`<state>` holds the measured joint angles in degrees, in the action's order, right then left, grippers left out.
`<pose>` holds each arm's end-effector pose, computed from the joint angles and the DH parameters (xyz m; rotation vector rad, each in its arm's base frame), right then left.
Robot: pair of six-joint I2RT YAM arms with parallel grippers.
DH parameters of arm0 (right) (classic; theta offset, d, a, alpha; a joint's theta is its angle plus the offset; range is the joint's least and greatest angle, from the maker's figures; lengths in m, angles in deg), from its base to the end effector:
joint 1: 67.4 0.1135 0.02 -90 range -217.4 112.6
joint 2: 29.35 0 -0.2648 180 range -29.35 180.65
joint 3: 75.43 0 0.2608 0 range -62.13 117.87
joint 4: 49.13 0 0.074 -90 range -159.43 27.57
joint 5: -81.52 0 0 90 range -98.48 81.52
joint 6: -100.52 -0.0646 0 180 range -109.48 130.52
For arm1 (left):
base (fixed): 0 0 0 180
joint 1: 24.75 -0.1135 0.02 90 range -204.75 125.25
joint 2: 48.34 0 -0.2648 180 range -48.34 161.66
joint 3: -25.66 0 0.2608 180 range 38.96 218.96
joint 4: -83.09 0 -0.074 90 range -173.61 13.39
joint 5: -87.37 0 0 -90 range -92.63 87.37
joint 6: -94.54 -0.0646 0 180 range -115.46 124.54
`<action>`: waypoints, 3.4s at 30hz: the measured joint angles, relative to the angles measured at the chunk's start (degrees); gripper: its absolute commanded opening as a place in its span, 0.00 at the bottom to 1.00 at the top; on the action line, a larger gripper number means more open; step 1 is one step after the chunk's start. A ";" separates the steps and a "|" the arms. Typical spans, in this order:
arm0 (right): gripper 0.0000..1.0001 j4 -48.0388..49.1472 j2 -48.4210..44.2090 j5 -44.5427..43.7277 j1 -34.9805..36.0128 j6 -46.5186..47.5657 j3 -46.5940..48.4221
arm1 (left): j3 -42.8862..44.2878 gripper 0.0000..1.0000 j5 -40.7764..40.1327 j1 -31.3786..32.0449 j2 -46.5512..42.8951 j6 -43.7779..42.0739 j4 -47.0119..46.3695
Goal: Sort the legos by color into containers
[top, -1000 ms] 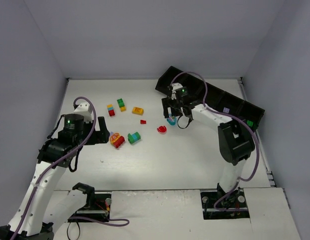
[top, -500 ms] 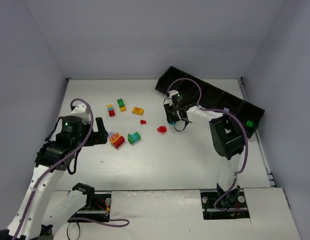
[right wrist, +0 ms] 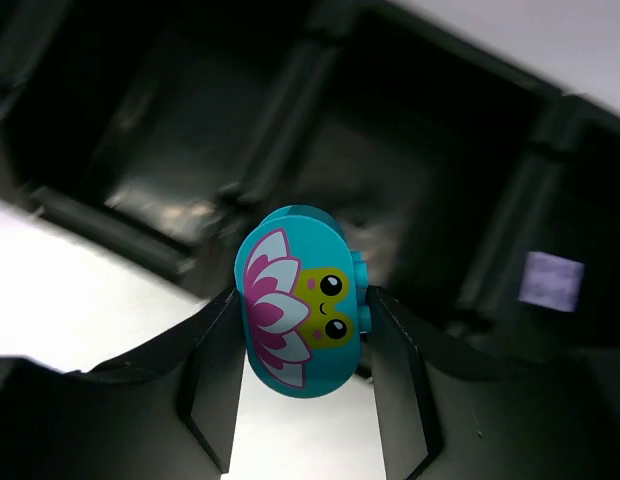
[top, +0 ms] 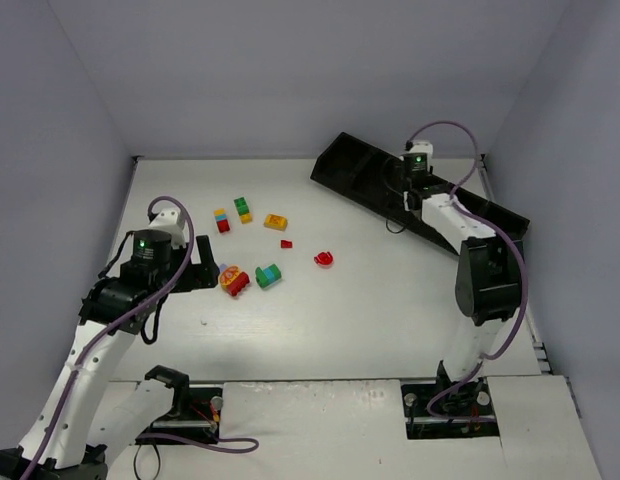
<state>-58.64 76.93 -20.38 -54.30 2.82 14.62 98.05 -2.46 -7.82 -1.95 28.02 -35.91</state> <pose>0.4591 0.0932 0.2352 0.0367 2.0094 0.0218 0.1772 -0.0541 0.3401 -0.1246 2.2067 -0.4005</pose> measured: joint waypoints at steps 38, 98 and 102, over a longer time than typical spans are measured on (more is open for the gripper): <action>0.80 -1.25 -5.79 12.85 14.08 0.09 -4.85 | -1.51 0.87 -0.13 0.00 1.86 1.22 -0.90; 0.68 1.77 21.16 1.88 2.75 2.62 25.49 | -1.46 0.87 -1.99 0.00 -1.88 1.25 0.33; 0.76 0.72 22.97 2.36 2.29 4.00 27.04 | -1.46 0.87 -2.56 0.00 -1.81 1.27 0.52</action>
<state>-57.92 99.90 -18.02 -52.01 6.82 41.66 96.58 -5.02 -7.82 -3.77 29.29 -35.39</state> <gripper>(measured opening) 0.745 0.869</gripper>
